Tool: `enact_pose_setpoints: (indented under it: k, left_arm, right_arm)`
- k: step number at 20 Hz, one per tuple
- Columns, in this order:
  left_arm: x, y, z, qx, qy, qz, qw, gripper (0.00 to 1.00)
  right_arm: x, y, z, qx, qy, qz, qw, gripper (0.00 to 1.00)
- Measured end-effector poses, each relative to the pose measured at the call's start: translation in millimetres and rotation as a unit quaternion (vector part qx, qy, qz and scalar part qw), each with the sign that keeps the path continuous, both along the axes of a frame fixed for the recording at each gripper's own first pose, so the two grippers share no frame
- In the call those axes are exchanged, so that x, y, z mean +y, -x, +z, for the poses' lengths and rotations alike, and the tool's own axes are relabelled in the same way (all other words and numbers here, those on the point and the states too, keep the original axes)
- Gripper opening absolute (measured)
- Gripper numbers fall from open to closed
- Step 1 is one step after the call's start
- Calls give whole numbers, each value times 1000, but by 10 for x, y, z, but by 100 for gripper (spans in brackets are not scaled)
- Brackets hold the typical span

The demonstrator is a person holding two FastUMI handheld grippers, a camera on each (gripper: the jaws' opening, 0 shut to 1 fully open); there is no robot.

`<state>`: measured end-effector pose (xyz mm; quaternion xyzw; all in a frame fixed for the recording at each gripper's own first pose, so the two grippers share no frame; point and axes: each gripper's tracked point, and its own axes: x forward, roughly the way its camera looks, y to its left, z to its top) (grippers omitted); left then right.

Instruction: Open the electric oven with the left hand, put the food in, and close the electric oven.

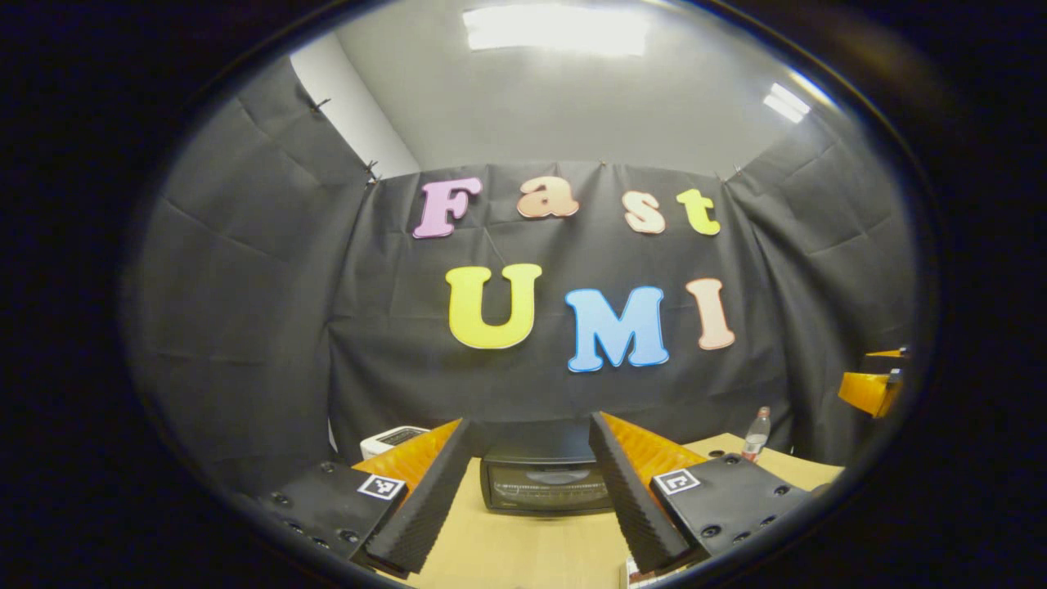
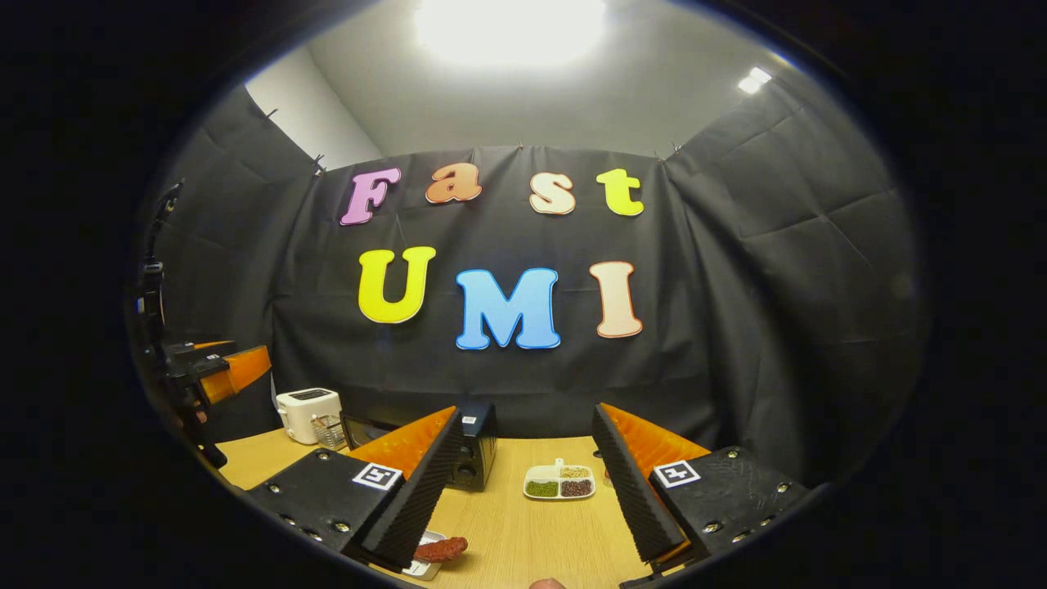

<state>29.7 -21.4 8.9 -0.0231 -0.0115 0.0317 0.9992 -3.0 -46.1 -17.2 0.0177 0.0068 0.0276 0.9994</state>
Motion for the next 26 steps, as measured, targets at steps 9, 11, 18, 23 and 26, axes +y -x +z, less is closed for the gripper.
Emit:
enact_pose_setpoints:
  k: [9, 11, 18, 23, 26]
  left_arm:
    - [-131, -952, -365, 9, 4, -45, 999, 90]
    - [-181, -1191, -505, 17, 13, -59, 998, 95]
    - [-299, -1892, -1144, 58, 17, -83, 995, 95]
    - [-402, -2259, -1700, 97, 18, -90, 991, 99]
    - [-474, -2410, -1962, 110, 8, -95, 989, 99]
  right_arm:
    - [-31, -186, 27, 1, 17, -51, 999, 96]
    - [0, -220, 18, 3, 16, -65, 998, 96]
    - [44, -344, -63, 22, 33, -100, 994, 96]
    - [-13, -345, -135, 39, 36, -133, 990, 96]
    - [-69, -313, -170, 48, 47, -149, 987, 96]
